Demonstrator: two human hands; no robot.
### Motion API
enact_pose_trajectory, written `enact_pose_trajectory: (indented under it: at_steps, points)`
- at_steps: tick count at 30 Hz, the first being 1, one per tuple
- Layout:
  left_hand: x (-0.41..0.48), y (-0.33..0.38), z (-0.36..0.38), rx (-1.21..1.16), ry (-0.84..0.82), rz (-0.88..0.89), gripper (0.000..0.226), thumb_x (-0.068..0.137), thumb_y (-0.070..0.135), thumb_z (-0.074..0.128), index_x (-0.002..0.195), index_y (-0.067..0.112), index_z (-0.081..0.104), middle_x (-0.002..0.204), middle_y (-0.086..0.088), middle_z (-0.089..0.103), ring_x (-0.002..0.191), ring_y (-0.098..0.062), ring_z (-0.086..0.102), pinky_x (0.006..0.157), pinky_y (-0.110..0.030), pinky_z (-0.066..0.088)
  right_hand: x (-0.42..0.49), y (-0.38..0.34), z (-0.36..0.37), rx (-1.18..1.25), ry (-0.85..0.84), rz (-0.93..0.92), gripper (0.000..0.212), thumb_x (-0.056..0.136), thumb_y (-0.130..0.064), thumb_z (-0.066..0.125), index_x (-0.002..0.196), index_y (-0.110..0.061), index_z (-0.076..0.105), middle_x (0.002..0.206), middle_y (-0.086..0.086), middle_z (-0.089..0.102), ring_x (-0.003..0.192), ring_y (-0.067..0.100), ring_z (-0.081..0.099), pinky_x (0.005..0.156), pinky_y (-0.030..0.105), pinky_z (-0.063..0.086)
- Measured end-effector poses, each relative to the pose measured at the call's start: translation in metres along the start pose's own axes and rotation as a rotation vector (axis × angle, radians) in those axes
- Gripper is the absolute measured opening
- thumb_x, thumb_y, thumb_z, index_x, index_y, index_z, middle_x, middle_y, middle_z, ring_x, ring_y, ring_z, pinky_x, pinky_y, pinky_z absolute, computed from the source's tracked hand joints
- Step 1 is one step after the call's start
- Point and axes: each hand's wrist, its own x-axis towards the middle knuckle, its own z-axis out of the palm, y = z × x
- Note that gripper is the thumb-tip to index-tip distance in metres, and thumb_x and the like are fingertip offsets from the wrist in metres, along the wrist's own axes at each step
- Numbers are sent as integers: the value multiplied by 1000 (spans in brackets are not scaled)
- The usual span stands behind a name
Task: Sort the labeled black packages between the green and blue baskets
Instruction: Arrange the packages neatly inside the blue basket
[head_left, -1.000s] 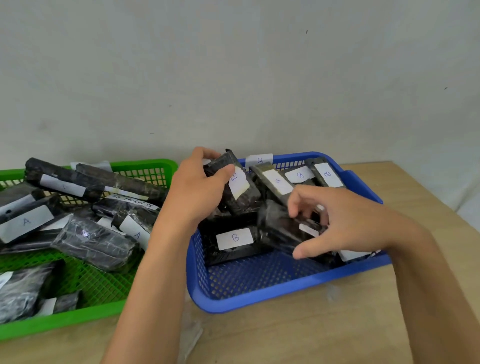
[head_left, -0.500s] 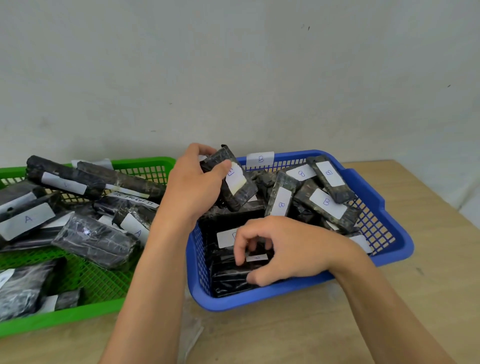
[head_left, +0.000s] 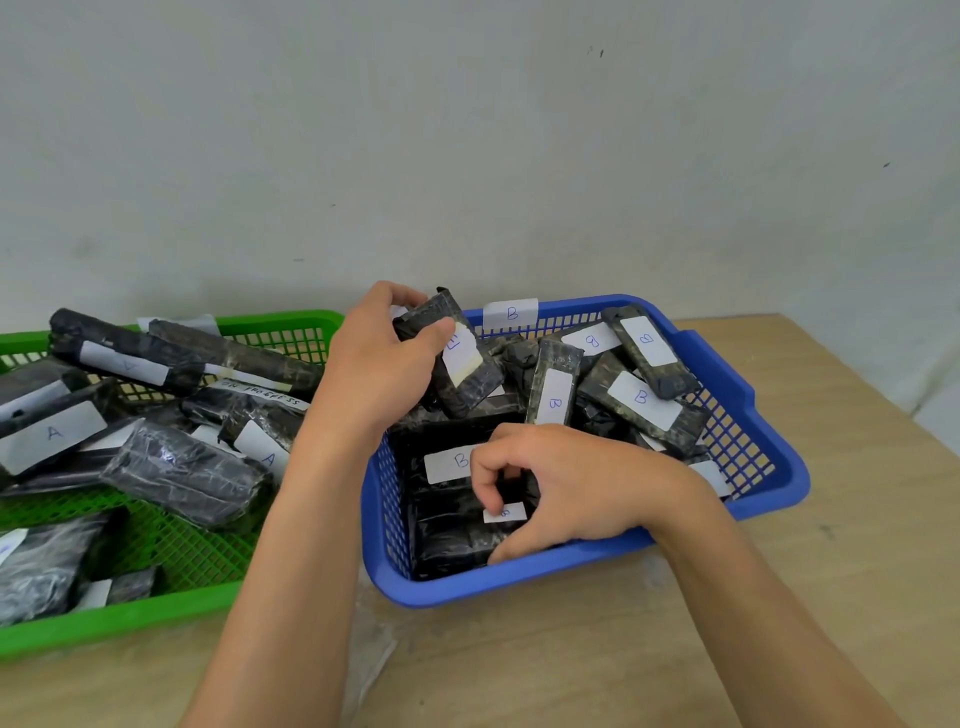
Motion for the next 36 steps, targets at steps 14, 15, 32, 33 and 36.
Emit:
enact_pose_trajectory:
  at_steps: [14, 15, 32, 33, 36]
  points:
    - [1, 0, 0, 1, -3, 2, 20, 89, 36, 72, 105, 36, 61, 95, -1, 73, 81, -23, 75, 76, -53, 63, 7, 3, 4, -41, 82, -20, 29, 74, -38, 90, 89, -32, 66, 104, -13, 53, 97, 0, 50, 78, 16, 41]
    - [1, -1, 0, 0, -2, 4, 19, 89, 35, 72, 105, 36, 61, 95, 0, 73, 80, -21, 75, 76, -51, 63, 7, 4, 4, -28, 96, -7, 27, 77, -38, 88, 93, -34, 67, 104, -15, 56, 97, 0, 52, 80, 18, 42]
    - [2, -2, 0, -21, 23, 25, 15, 92, 30, 71, 100, 36, 60, 99, 9, 67, 80, -10, 68, 66, -29, 55, 14, 8, 12, -185, 383, 429, 25, 97, -55, 57, 110, -33, 54, 76, -6, 60, 78, 20, 62, 65, 38, 46]
    - [1, -1, 0, -17, 26, 27, 15, 92, 31, 71, 100, 37, 60, 100, 10, 67, 81, -9, 68, 66, -29, 54, 15, 10, 10, -75, 405, 428, 23, 93, -55, 64, 104, -35, 60, 72, -6, 64, 73, 15, 64, 67, 36, 50]
    - [1, 0, -1, -20, 33, 27, 16, 92, 32, 71, 104, 35, 60, 102, 7, 68, 86, -14, 69, 75, -37, 60, 14, 17, 4, 202, 469, 440, 20, 83, -49, 81, 93, -34, 72, 68, -3, 74, 58, 11, 69, 67, 31, 56]
